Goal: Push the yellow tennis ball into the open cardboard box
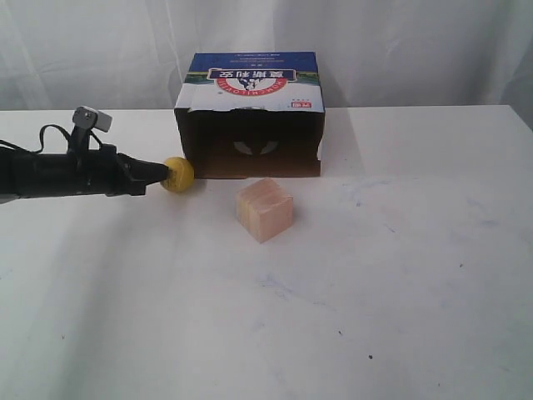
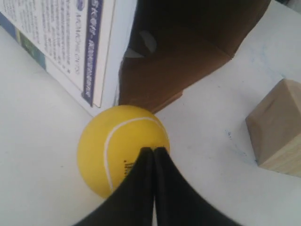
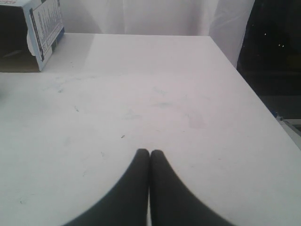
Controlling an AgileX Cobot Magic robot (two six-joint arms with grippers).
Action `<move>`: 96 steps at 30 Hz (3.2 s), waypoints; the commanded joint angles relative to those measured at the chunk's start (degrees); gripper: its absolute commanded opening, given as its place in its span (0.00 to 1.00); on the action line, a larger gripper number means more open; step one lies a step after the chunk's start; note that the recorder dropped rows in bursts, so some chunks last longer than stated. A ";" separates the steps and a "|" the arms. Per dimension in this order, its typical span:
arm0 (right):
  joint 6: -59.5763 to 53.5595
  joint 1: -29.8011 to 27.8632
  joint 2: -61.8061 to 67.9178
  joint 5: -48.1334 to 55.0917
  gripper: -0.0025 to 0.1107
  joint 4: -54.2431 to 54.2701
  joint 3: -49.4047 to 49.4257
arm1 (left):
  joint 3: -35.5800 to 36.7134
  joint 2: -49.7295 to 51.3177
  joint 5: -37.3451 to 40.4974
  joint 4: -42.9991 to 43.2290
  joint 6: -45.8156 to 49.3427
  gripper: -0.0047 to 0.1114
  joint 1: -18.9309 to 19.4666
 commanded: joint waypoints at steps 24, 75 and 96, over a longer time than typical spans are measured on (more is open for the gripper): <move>1.12 -0.33 -0.37 -0.39 0.02 -0.30 0.10 | -4.68 -0.05 -12.90 -1.33 4.83 0.04 -2.15; 1.12 -0.33 -0.37 -0.39 0.02 -0.30 0.10 | -1.45 -0.11 -5.98 -1.33 4.17 0.04 -1.56; 1.12 -0.33 -0.37 -0.39 0.02 -0.30 0.10 | -1.18 -0.11 -4.59 -1.33 7.51 0.04 -7.24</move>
